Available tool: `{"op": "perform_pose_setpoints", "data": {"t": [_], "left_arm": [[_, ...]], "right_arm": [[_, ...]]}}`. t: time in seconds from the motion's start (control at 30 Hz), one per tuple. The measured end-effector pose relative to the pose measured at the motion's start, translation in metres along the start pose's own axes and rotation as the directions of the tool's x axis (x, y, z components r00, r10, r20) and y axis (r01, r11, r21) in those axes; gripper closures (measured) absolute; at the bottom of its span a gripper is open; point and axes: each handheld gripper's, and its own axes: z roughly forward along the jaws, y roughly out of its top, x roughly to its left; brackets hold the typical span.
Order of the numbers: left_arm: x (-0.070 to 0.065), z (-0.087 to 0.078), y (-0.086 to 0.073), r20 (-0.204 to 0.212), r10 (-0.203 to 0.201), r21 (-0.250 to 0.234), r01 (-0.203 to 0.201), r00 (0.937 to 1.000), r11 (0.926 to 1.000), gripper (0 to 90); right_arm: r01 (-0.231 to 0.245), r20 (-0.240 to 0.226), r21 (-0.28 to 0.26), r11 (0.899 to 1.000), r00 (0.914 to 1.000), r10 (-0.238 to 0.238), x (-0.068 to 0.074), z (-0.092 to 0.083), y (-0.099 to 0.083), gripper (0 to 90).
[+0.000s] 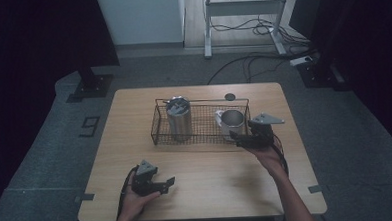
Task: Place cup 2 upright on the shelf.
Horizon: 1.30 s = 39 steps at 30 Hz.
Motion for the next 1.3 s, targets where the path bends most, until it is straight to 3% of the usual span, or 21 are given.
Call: {"op": "perform_pose_setpoints", "data": {"t": [0.57,1.0,1.3], "left_arm": [[0.001,-0.001,0.000,0.000,-0.003,0.004,0.003,1.0000,1.0000,14.1],[0.001,0.000,0.000,0.002,0.000,0.009,0.000,1.0000,1.0000,14.1],[0.001,-0.001,0.000,-0.001,0.003,0.006,-0.003,1.0000,1.0000,14.1]], "right_arm": [[-0.062,-0.018,0.029,0.998,0.9979,0.063,0.002,-0.041,-0.071,15.1],[-0.088,-0.001,0.109,0.990,0.9961,0.088,-0.003,-0.041,-0.112,15.6],[-0.084,0.011,0.117,0.990,0.9964,0.084,-0.005,-0.039,-0.117,15.7]]}}
